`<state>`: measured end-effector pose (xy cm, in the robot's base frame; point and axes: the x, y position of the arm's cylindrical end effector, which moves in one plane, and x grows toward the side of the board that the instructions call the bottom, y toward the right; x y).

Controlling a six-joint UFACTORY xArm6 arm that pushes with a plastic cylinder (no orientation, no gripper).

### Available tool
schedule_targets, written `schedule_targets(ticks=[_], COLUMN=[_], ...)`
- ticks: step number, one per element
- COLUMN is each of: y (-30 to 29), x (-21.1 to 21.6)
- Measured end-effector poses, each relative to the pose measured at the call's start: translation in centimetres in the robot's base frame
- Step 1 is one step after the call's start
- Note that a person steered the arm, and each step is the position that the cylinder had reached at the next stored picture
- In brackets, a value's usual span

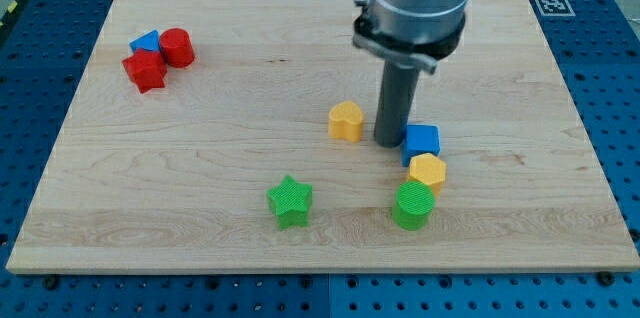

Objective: Slide the yellow heart to the top left

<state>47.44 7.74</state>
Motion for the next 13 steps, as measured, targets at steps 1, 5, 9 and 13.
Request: schedule_targets(ticks=[1, 5, 9, 13], y=[-0.1, -5.6, -5.6, 1.9], x=[-0.6, 0.1, -11.8, -15.3])
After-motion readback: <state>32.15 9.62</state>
